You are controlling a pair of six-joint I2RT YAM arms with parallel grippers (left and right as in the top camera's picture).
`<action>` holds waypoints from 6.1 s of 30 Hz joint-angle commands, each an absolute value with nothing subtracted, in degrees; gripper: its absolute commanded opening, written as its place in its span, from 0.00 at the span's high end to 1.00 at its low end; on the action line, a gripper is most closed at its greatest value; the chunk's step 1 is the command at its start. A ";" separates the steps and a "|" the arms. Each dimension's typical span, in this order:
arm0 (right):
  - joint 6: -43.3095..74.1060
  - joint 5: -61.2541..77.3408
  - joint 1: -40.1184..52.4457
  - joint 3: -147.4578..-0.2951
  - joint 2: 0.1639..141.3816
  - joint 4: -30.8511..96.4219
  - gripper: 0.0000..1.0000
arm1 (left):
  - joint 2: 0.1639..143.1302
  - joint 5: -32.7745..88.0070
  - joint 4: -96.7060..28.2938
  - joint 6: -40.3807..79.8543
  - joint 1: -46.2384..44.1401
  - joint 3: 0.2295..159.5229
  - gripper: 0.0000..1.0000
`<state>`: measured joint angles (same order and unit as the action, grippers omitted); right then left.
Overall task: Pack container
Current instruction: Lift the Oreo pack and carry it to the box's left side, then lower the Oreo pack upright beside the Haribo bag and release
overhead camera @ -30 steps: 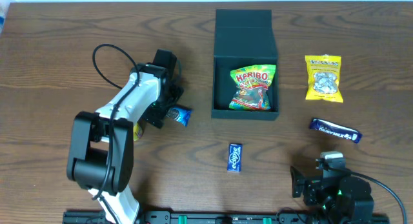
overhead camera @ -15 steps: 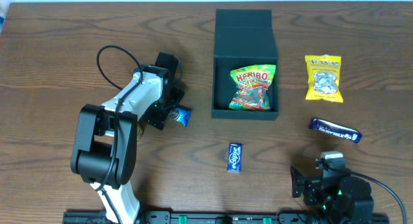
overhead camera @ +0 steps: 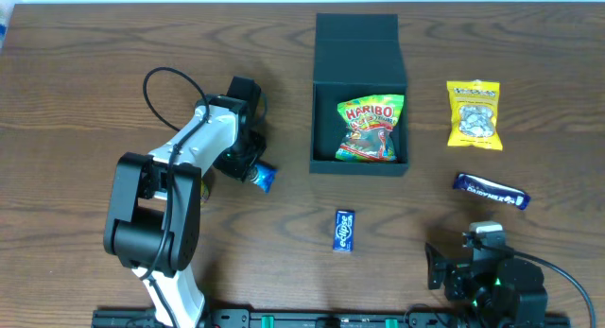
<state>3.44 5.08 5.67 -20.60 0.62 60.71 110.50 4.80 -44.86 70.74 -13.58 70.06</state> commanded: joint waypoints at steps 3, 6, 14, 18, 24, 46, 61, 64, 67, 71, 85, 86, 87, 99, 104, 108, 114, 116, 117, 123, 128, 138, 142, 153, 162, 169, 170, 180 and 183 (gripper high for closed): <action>4.01 4.75 5.32 -20.32 0.32 61.08 0.01 | 111.22 4.56 -45.93 70.72 -13.30 69.82 0.71; 4.01 4.75 5.32 -20.32 0.32 61.08 0.01 | 111.22 4.56 -46.15 70.72 -13.30 69.87 0.79; 4.01 4.75 5.32 -20.32 0.32 61.08 0.01 | 110.76 4.49 -47.35 70.65 -13.32 69.93 0.91; 4.01 4.75 5.32 -20.32 0.32 61.08 0.01 | 109.54 4.47 -47.81 68.66 -13.37 70.61 0.94; 4.01 4.75 5.32 -20.32 0.32 61.08 0.01 | 107.85 4.54 -50.61 63.42 -13.54 74.37 0.94; 4.01 4.75 5.32 -20.32 0.32 61.08 0.01 | 107.66 4.49 -72.82 34.83 -26.63 109.19 0.94; 4.03 4.75 5.32 -20.32 0.32 61.08 0.01 | 109.40 7.55 -72.55 23.97 -31.64 110.15 0.95; 4.03 4.75 5.32 -20.32 0.32 61.08 0.01 | 110.43 8.12 -71.61 24.03 -31.68 110.15 0.94; 4.03 4.75 5.32 -20.32 0.32 61.08 0.01 | 112.01 10.63 -70.13 24.43 -31.70 110.17 0.95; 4.01 4.75 5.32 -20.32 0.32 61.08 0.01 | 114.10 11.29 -68.29 26.02 -31.88 110.17 0.95; 4.01 4.75 5.32 -20.32 0.32 61.08 0.01 | 120.75 12.10 -63.29 27.81 -32.08 110.15 0.95; 4.01 4.75 5.32 -20.32 0.32 61.08 0.01 | 121.27 12.10 -63.16 28.14 -32.08 110.15 0.94; 4.01 4.75 5.32 -20.32 0.32 61.08 0.01 | 121.60 12.10 -63.07 28.36 -32.12 110.15 0.95; 4.01 4.75 5.32 -20.32 0.32 61.08 0.01 | 125.05 11.42 -61.30 28.38 -32.29 110.13 0.94; 4.01 4.75 5.32 -20.32 0.32 61.08 0.01 | 125.58 7.22 -61.43 30.24 -32.29 109.97 0.95; 4.01 4.75 5.32 -20.32 0.32 61.08 0.01 | 125.58 6.50 -61.47 30.24 -32.29 109.97 0.94; 4.03 4.75 5.32 -20.32 0.32 61.08 0.01 | 125.80 5.37 -61.58 30.24 -32.32 109.97 0.94; 4.01 4.75 5.32 -20.32 0.32 61.08 0.01 | 126.19 5.34 -61.67 30.24 -32.32 109.97 0.94; 4.01 4.75 5.32 -20.32 0.32 61.08 0.01 | 126.34 5.37 -61.69 30.24 -32.32 109.97 0.94; 4.03 4.75 5.32 -20.32 0.32 61.08 0.01 | 127.81 5.41 -61.91 30.24 -32.45 109.89 0.94; 4.01 4.75 5.32 -20.32 0.32 61.08 0.01 | 129.14 5.58 -62.08 30.24 -32.67 109.89 0.94; 4.03 4.75 5.32 -20.32 0.32 61.08 0.01 | 130.30 5.52 -61.60 30.50 -33.08 109.89 0.87; 4.01 4.75 5.32 -20.32 0.32 61.08 0.01 | 130.30 5.54 -61.65 30.50 -33.08 109.89 0.79; 4.01 4.75 5.32 -20.32 0.32 61.08 0.01 | 130.28 5.45 -62.67 31.55 -33.08 110.61 0.61; 4.01 4.75 5.32 -20.32 0.32 61.08 0.01 | 130.28 5.21 -67.42 31.55 -33.06 117.23 0.67; 4.03 4.75 5.32 -20.32 0.32 61.08 0.01 | 130.28 2.22 -77.38 31.53 -33.08 129.25 0.67; 4.01 4.75 5.32 -20.32 0.32 61.08 0.01 | 130.26 1.56 -79.31 31.55 -33.08 131.09 0.66; 4.01 4.75 5.32 -20.32 0.32 61.08 0.01 | 125.73 -6.17 -93.10 31.57 -33.08 140.90 0.13; 4.03 4.75 5.32 -20.32 0.32 61.08 0.01 | 121.84 -6.66 -94.85 31.48 -33.08 140.90 0.12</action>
<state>3.44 5.10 5.69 -20.60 0.62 60.69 127.35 -3.68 -92.23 31.51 -33.28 139.55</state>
